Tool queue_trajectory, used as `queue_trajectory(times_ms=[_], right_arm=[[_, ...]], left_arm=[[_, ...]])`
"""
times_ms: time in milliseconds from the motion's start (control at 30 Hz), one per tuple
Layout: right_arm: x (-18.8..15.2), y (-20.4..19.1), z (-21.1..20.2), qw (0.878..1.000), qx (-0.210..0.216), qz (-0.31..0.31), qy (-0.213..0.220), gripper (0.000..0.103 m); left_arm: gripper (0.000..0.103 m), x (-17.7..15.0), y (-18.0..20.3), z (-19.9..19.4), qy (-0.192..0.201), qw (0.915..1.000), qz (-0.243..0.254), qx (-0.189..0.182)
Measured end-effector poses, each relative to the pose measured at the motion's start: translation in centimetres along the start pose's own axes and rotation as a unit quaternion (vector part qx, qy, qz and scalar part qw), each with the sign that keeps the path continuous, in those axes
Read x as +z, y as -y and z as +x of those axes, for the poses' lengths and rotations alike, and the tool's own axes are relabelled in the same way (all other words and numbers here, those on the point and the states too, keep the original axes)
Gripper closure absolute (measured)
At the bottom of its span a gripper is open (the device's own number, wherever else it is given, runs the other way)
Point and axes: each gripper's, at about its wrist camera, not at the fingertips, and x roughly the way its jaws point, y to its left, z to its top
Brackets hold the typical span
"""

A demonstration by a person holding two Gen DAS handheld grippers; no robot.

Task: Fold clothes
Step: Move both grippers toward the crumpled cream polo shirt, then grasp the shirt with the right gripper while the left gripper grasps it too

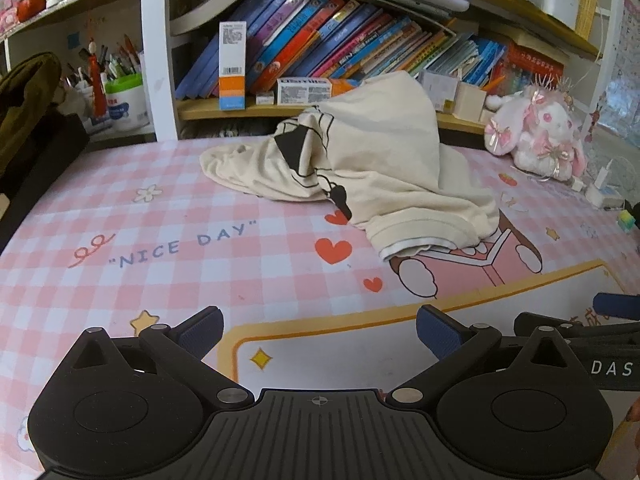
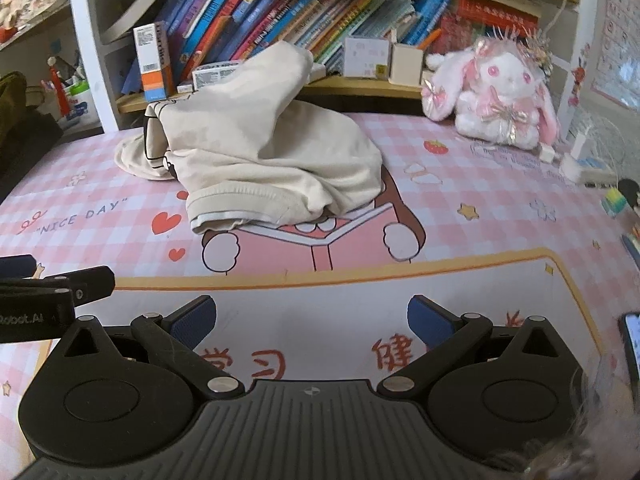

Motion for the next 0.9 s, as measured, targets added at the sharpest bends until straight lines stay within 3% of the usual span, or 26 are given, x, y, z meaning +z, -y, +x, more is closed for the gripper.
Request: queue_trajectory(times_ms=[333, 600, 833, 900], right_arm=[[-0.7, -0.6, 0.0, 0.999, -0.022, 0.02, -0.021, 0.0], [-1.1, 0.4, -0.8, 0.999, -0.041, -0.006, 0.008, 0.0], [-0.2, 2.3, -0.4, 0.999, -0.02, -0.029, 0.023, 0.0], [0.3, 3.3, 0.1, 0.999, -0.004, -0.032, 0.022, 0.0]], left_arm=[[0.0, -0.7, -1.0, 0.2, 0.005, 0.9995, 0.005, -0.031], [0.0, -0.8, 0.0, 1.3, -0.009, 0.9987, 0.01, -0.048], [0.001, 0.5, 2.0, 2.7, 0.018, 0.9984, 0.041, -0.034], [0.005, 1.1, 3.0, 3.5, 0.032, 0.9973, 0.062, -0.02]])
